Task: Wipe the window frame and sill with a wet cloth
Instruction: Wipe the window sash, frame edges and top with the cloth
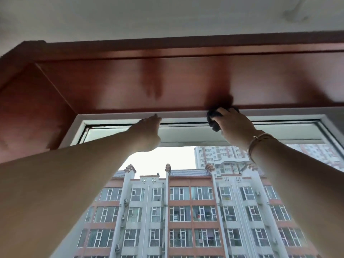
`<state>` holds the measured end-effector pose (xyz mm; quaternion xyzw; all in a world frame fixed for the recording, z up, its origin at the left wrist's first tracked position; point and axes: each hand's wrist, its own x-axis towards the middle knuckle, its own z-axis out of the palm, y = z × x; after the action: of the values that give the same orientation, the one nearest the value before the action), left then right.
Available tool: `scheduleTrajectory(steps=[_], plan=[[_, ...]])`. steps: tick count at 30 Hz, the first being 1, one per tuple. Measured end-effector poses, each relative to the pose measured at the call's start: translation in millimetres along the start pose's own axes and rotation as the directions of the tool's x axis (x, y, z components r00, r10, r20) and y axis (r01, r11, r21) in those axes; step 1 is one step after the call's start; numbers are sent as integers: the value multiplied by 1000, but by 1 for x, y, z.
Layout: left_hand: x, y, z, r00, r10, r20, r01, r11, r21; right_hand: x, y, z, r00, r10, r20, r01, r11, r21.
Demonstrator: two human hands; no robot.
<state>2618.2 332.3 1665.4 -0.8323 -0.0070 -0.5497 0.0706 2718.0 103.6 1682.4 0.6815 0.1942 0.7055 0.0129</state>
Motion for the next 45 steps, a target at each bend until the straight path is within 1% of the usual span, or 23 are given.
scheduleTrajectory(steps=[2, 3, 6, 8, 10, 12, 15, 18, 20, 22, 24, 26, 29, 32, 35, 36, 37, 38, 40, 42, 44, 45], plan=[[11, 40, 1, 990, 106, -92, -106, 994, 9, -2, 7, 1, 1000, -8, 3, 8, 1000, 17], [22, 53, 2, 987, 130, -94, -132, 991, -12, -3, 10, 1, 1000, -15, 0, 15, 1000, 21], [43, 78, 5, 993, 106, -42, -105, 994, 27, -2, 17, 5, 999, -36, -22, 37, 999, 26], [44, 86, 7, 992, 115, -46, -111, 989, 96, -1, 18, 6, 998, -56, -41, 57, 998, 26], [48, 86, 12, 995, 101, 3, -100, 983, 153, -1, 20, 7, 996, -69, -58, 71, 997, 37], [46, 85, 12, 997, 78, 21, -81, 981, 177, -3, 21, 8, 996, -43, -76, 47, 998, 40], [45, 86, 12, 998, 49, 40, -56, 982, 181, -6, 21, 11, 994, 58, -93, -55, 998, 35], [46, 84, 15, 997, 68, 35, -73, 983, 169, -8, 15, 13, 987, 123, -101, -117, 991, 57], [47, 83, 15, 997, 69, 29, -73, 987, 145, -3, 4, 14, 989, 81, -120, -76, 996, 46], [49, 79, 15, 997, 75, 32, -79, 986, 149, 8, -14, 16, 991, -16, -133, 20, 999, 29], [51, 77, 15, 996, 80, 29, -83, 989, 126, 17, -26, 16, 988, -75, -132, 80, 996, 27], [52, 78, 16, 996, 84, 10, -85, 987, 134, 21, -23, 16, 986, -108, -126, 111, 994, 15], [55, 79, 18, 998, 65, -8, -63, 989, 134, 19, -10, 15, 982, -173, -81, 173, 985, -5], [58, 81, 20, 1000, 19, -15, -16, 989, 149, 17, -8, 14, 980, -187, -70, 188, 982, 14], [49, 83, 20, 999, 54, 9, -55, 985, 161, 15, -7, 18, 981, -169, -96, 172, 985, 24], [42, 80, 17, 997, 75, -6, -73, 984, 160, 15, -8, 19, 981, -162, -108, 166, 985, 35], [34, 77, 15, 993, 99, -57, -90, 985, 147, 16, -9, 19, 981, -158, -110, 164, 986, 44], [26, 73, 13, 982, 120, -143, -100, 984, 144, 16, -11, 18, 982, -153, -111, 160, 986, 54], [11, 60, 0, 925, 177, -338, -115, 974, 195, 17, -17, 16, 984, -128, -127, 137, 988, 65], [4, 49, -14, 835, 254, -488, -113, 947, 300, 16, -23, 15, 982, -124, -140, 134, 989, 65], [2, 37, -32, 780, 283, -559, -82, 931, 356, 17, -36, 15, 979, -152, -138, 164, 983, 81], [0, 31, -42, 772, 281, -570, -66, 927, 369, 19, -44, 15, 977, -164, -137, 179, 979, 98]])
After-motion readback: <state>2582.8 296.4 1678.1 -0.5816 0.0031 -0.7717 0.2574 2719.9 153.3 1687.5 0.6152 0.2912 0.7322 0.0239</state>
